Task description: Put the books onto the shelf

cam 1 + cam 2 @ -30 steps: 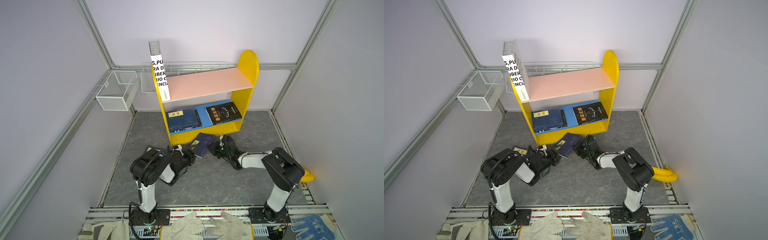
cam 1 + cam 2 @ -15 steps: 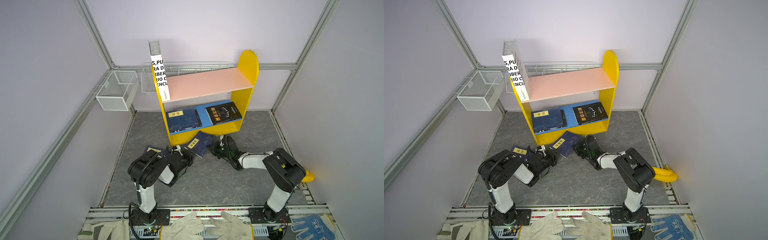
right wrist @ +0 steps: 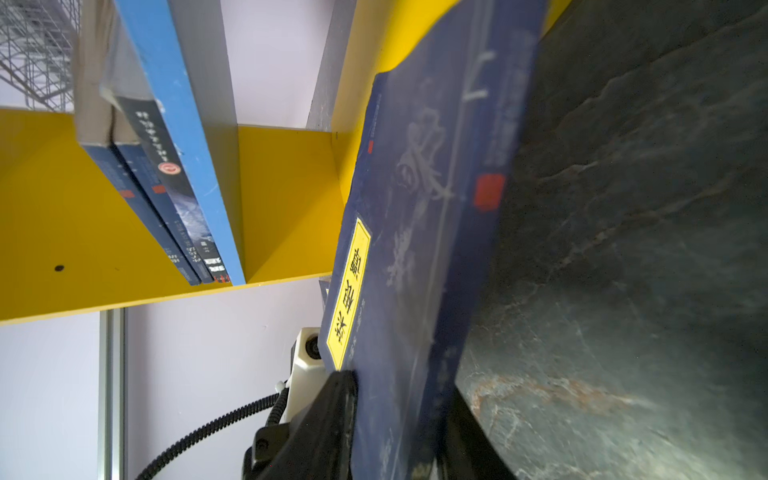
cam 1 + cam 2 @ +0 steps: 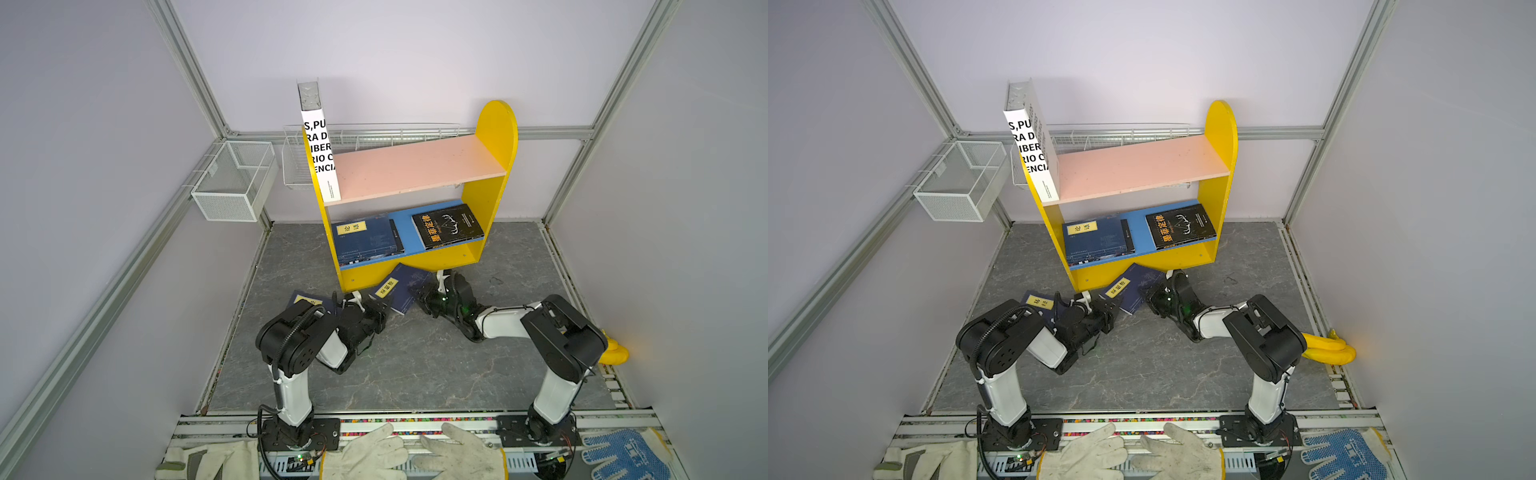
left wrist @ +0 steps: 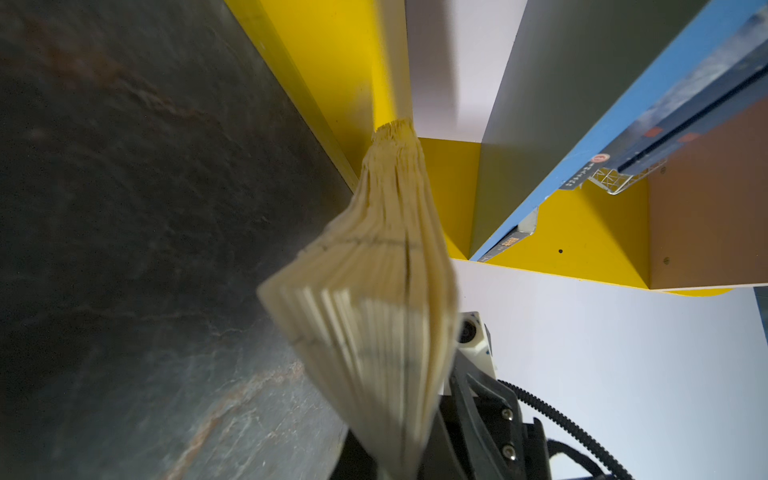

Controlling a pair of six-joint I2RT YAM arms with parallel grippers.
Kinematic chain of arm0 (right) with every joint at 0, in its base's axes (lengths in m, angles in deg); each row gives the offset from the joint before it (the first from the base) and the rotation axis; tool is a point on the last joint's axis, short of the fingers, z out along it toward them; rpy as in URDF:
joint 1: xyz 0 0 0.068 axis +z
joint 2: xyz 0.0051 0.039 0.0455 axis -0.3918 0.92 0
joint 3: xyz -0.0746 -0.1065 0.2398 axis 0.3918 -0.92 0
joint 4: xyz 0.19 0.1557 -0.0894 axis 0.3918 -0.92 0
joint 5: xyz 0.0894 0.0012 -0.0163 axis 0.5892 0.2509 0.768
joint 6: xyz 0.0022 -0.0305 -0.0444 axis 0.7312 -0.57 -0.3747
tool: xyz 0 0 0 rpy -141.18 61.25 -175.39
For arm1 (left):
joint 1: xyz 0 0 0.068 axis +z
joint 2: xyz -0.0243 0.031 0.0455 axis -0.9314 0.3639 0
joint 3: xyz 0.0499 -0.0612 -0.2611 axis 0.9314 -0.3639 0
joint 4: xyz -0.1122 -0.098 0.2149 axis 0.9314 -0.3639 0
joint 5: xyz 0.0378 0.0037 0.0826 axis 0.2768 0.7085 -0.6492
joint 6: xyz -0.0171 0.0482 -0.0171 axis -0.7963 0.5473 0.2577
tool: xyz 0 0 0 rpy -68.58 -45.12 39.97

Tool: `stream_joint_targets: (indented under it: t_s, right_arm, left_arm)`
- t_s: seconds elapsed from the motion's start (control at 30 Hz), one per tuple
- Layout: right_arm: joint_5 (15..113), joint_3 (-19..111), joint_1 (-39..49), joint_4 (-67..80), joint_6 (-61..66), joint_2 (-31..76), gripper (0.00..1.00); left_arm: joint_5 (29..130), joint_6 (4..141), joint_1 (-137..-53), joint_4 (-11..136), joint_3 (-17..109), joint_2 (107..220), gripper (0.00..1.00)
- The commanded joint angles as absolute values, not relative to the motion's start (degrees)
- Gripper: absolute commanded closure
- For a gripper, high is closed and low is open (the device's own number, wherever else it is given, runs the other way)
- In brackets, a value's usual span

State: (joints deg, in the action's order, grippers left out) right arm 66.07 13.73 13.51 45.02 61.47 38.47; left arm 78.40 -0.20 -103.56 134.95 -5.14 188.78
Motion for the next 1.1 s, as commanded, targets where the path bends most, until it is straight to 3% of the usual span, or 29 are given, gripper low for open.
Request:
stream_joint_targets:
  t_s: [0.0, 0.2, 0.4, 0.5, 0.67, 0.83, 0.93, 1.07]
  right_arm:
    - [66.5, 15.3, 13.7, 45.4, 62.3, 39.4, 0.71]
    - [66.9, 14.8, 13.6, 45.2, 63.1, 39.6, 0.87]
    - [66.0, 10.1, 12.8, 38.0, 60.7, 31.9, 0.90]
    - [64.2, 7.7, 12.6, 30.5, 57.7, 25.0, 0.91]
    - [57.9, 6.7, 12.7, 15.9, 51.8, 11.7, 0.91]
    - [51.0, 10.2, 12.8, 3.8, 44.9, 0.5, 0.90]
    - [48.2, 13.1, 12.8, 1.5, 41.4, -2.9, 0.89]
    - [47.0, 17.3, 12.6, 2.7, 37.9, -3.2, 0.89]
  left_arm:
    - [79.6, -1.2, -103.6, 139.2, -5.0, 187.9, 1.00]
    - [80.8, -0.7, -103.6, 137.0, -4.4, 186.9, 1.00]
    - [81.1, 0.7, -103.6, 133.8, -5.2, 184.4, 0.51]
    - [81.5, 3.0, -103.6, 127.8, -5.7, 181.0, 0.41]
    - [80.7, 9.7, -103.6, 108.6, -4.9, 171.2, 0.30]
    - [73.1, 21.3, -103.5, 78.9, 0.2, 155.0, 0.21]
    - [66.6, 26.8, -103.3, 65.7, 4.0, 146.6, 0.16]
    - [61.5, 33.0, -102.2, 59.4, 5.1, 139.4, 0.12]
